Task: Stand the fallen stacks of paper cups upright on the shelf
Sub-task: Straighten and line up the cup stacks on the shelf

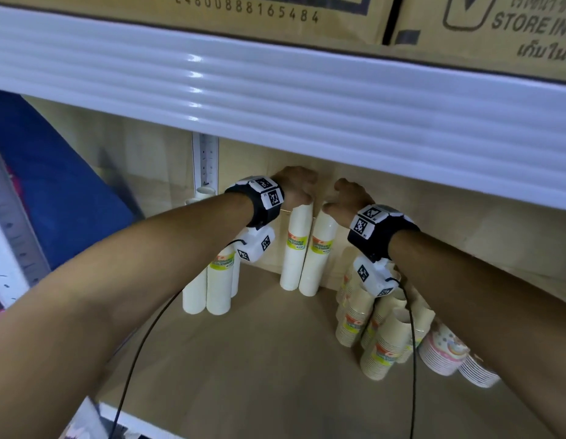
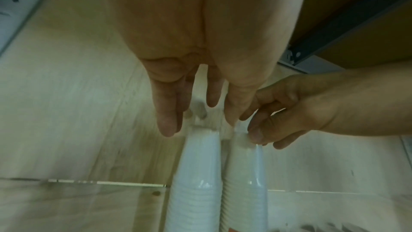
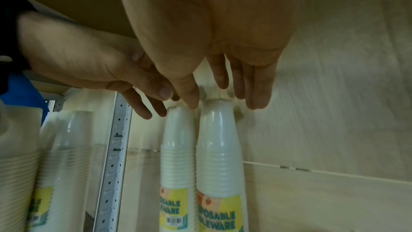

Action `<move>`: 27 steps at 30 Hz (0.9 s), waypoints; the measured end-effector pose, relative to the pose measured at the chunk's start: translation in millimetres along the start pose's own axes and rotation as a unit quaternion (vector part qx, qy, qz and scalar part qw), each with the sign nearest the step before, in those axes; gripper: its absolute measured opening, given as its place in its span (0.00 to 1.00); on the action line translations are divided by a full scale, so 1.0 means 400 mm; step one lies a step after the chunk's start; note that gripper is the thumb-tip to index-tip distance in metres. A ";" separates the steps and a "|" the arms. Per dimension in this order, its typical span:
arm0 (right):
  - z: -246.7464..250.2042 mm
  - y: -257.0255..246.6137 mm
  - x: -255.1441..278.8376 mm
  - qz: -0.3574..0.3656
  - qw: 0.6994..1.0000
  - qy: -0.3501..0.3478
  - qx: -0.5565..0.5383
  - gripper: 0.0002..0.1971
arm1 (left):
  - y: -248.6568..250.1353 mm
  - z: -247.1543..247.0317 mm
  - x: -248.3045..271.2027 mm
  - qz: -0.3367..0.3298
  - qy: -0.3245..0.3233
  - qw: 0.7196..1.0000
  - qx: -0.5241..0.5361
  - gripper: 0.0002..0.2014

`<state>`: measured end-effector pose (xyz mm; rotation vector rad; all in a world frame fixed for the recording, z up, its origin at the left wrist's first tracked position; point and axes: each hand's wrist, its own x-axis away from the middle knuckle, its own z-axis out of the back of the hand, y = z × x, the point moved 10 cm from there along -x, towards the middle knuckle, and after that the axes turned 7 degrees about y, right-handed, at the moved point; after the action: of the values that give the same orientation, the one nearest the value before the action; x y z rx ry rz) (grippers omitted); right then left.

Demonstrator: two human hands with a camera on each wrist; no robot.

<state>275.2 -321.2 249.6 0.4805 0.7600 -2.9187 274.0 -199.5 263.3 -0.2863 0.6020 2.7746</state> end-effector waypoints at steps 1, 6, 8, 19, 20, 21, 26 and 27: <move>0.013 -0.006 -0.001 0.004 1.000 0.009 0.010 0.23 | -0.002 0.016 0.006 0.005 0.007 1.000 -0.002 0.24; 0.021 -0.057 -0.020 0.027 0.998 0.022 0.059 0.27 | -0.026 0.126 0.046 0.029 0.062 0.998 -0.014 0.26; 0.012 -0.096 -0.022 0.045 0.997 0.019 0.061 0.31 | -0.047 0.168 0.064 0.038 0.079 0.996 -0.027 0.26; -0.108 -0.336 0.052 0.149 0.989 0.003 -0.007 0.23 | -0.247 0.292 0.172 0.106 0.085 0.987 -0.088 0.23; -0.120 -0.352 0.061 0.154 0.988 0.001 -0.017 0.24 | -0.263 0.298 0.184 0.112 0.090 0.985 -0.091 0.22; -0.131 -0.366 0.068 0.158 0.987 -0.001 -0.023 0.24 | -0.278 0.297 0.194 0.118 0.090 0.984 -0.095 0.22; -0.173 -0.410 0.094 0.161 0.986 -0.023 -0.032 0.23 | -0.336 0.252 0.232 0.137 0.063 0.984 -0.095 0.21; -0.181 -0.413 0.098 0.157 0.987 -0.025 -0.033 0.23 | -0.346 0.243 0.238 0.143 0.060 0.984 -0.087 0.22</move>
<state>231.5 -141.9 253.4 0.4716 0.7012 -2.5958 215.9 -14.9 274.6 -0.4384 0.4583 3.1126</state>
